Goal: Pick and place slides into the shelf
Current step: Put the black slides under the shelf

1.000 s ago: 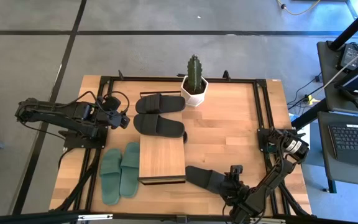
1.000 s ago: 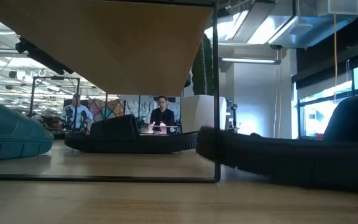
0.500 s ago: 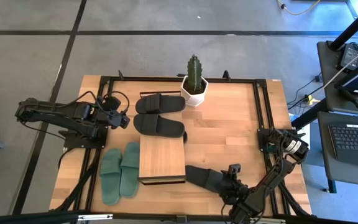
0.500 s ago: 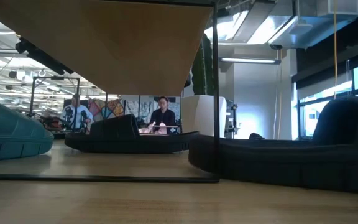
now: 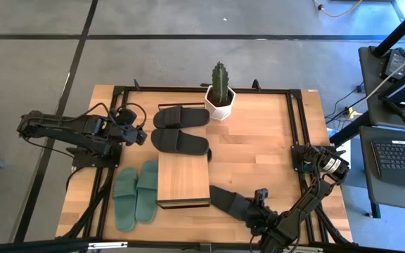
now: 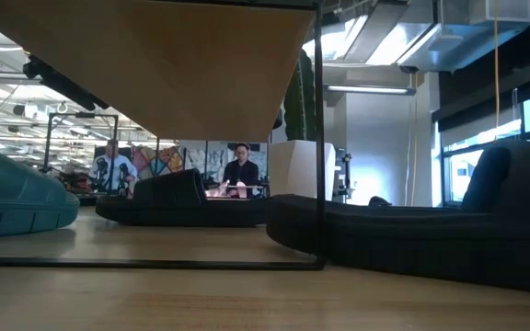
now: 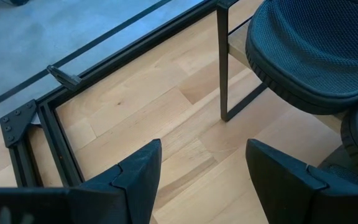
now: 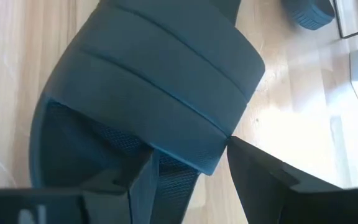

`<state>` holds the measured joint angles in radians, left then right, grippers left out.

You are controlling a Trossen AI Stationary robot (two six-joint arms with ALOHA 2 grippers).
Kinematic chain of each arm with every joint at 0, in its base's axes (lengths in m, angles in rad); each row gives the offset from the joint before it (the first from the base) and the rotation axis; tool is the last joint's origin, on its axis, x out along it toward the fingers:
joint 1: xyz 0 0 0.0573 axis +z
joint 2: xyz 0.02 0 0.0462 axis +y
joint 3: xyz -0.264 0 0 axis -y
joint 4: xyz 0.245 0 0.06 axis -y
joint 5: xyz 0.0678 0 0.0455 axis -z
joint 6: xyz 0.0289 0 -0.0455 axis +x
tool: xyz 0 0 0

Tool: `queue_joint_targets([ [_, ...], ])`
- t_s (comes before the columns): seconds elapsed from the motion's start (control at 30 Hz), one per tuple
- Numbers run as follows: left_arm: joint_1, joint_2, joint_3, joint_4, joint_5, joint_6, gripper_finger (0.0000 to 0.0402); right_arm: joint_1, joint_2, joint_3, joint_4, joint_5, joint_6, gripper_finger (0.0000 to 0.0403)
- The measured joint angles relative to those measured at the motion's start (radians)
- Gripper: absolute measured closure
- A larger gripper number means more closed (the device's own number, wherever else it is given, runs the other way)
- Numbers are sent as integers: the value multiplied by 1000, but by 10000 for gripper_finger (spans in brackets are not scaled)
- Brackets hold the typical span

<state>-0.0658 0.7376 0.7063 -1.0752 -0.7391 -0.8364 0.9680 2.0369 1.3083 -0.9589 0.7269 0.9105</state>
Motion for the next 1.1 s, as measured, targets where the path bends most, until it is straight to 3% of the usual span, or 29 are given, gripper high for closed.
queue_joint_targets([
  [0.47, 0, 0, 0, 0, -10, 0, 177, -2, 0, -4, -9, -6, 2, 220],
  [0.63, 0, 0, 0, 0, -11, 1, 177, -2, 0, -4, -13, -2, 4, 261],
  [0.93, 0, 0, 0, 0, -11, 1, 177, -2, -2, -4, -15, 8, 31, 386],
  [1.1, 0, 0, 0, 0, -11, 0, 177, -3, -2, 2, -103, 3, 175, 391],
])
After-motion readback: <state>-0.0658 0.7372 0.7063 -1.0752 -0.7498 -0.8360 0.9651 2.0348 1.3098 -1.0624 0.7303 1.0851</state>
